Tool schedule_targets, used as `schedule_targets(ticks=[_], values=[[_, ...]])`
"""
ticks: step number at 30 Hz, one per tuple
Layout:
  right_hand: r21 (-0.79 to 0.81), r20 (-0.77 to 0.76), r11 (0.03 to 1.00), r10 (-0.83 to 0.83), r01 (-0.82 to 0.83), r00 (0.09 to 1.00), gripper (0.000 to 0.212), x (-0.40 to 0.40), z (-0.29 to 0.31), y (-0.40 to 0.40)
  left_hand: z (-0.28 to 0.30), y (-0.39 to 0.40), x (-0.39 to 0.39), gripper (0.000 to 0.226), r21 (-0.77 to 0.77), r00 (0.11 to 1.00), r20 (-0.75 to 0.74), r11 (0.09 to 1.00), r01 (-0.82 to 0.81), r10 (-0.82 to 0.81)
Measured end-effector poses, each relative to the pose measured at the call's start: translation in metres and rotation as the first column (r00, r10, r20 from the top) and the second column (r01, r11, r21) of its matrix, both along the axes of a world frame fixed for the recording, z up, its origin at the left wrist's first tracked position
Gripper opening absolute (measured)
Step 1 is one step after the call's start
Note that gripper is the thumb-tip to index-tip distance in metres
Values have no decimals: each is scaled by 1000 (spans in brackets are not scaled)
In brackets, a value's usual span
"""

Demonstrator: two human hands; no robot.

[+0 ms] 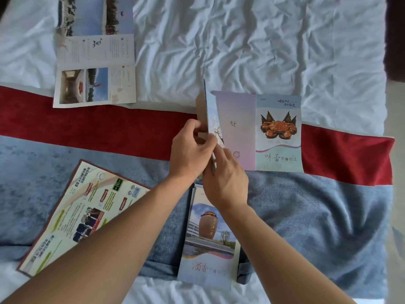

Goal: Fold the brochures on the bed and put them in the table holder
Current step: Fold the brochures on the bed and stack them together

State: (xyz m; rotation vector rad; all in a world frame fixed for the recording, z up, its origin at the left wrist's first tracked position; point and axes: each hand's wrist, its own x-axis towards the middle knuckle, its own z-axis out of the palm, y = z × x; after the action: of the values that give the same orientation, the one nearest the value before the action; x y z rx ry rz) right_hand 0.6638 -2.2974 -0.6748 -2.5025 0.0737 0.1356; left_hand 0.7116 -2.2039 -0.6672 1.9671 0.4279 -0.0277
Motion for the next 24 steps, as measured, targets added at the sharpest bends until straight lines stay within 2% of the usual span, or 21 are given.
schedule_targets(ticks=[3,8,13,17,19,20,22,24], values=[[32,-6,999,-19,19,1000,49,-6,3,3,5,3,-3,15,-52,992,83,995,-86,90],[118,-92,970,-205,215,974,61,-12,2,-1,12,18,-9,18,-93,967,131,974,-208,219],[97,-107,949,-291,301,951,59,-12,1,-5,14,42,-23,15,-141,961,16,953,-270,275],[254,-211,896,-317,365,925,60,-18,4,-1,12,51,-44,14,-124,985,-78,978,-165,156],[251,-218,895,-318,368,923,60,-24,5,0,9,55,-59,19,-50,993,-63,993,-108,104],[232,-214,904,-313,359,925,62,-28,5,-1,8,57,-67,26,44,997,-32,997,-65,67],[186,-198,931,-278,315,940,65,-38,3,-5,4,59,-85,45,243,998,38,969,35,-46],[137,-172,962,-214,238,962,64,-50,0,-12,1,59,-101,55,360,984,71,924,129,-165]])
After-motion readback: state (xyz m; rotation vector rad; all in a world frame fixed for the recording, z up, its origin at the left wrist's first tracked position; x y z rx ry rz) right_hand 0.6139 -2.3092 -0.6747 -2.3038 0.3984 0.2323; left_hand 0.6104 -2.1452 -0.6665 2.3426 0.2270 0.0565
